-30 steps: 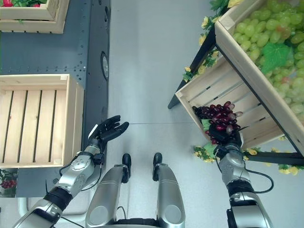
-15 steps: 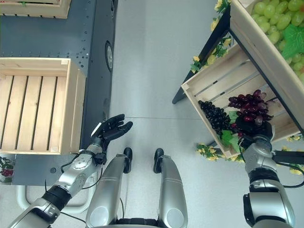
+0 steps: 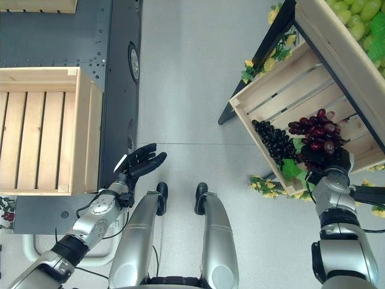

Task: Pick up the fruits from the basket on one side to the basket on the other side

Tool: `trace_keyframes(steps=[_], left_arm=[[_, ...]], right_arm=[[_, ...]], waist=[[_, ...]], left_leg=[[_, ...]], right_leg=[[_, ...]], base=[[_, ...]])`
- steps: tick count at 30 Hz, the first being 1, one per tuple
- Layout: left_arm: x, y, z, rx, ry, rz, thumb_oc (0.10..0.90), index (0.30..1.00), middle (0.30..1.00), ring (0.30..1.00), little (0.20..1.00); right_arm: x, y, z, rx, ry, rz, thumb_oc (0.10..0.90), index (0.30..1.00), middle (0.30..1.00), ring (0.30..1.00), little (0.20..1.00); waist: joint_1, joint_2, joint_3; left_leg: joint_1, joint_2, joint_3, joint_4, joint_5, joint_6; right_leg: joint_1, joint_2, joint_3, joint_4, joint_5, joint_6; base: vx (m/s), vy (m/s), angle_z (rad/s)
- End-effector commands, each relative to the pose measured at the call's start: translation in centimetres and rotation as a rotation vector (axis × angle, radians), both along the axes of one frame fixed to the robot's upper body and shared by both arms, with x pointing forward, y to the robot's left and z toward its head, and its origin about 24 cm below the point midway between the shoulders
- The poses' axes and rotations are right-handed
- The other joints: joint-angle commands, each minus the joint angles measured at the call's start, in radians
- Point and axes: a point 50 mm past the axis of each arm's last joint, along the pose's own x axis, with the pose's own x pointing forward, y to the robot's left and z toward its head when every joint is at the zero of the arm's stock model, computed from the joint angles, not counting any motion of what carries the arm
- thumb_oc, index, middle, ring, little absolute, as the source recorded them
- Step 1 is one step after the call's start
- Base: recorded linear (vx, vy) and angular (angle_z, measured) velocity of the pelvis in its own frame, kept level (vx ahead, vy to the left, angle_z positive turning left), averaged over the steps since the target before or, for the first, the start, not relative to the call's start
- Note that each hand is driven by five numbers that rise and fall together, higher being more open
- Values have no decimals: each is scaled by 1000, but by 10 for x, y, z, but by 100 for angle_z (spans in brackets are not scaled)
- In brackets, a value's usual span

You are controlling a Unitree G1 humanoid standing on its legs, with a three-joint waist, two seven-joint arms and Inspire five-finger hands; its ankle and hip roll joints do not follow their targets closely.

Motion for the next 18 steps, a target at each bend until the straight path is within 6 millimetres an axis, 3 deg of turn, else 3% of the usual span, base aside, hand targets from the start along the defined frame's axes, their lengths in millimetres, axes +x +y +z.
trace_keyframes(steps=[1, 11, 18], left_arm=[[1, -16, 35, -102, -190, -75, 800, 900, 900, 900, 900], [-1, -20, 36, -133, -200, -104, 800, 900, 900, 900, 900], [-4, -22, 36, -163, -211, -134, 800, 900, 900, 900, 900]], right_arm=[[-18, -48, 76, -233, -119, -187, 800, 900, 900, 900, 900], [-18, -49, 77, -249, -76, -222, 800, 900, 900, 900, 900], [-10, -40, 76, -289, -52, -144, 800, 900, 900, 900, 900]], waist=[[9, 8, -15], [14, 6, -15], [8, 9, -15]], left_leg=[[45, -38, 45, 36, -89, 54], [58, -38, 45, 37, -107, 60], [82, -41, 53, 42, -123, 64]], right_leg=[[88, 30, -39, 36, 0, -54], [97, 29, -39, 38, -9, -54], [112, 30, -28, 48, -24, -58]], base=[[0, 0, 0], [0, 0, 0], [3, 16, -1]])
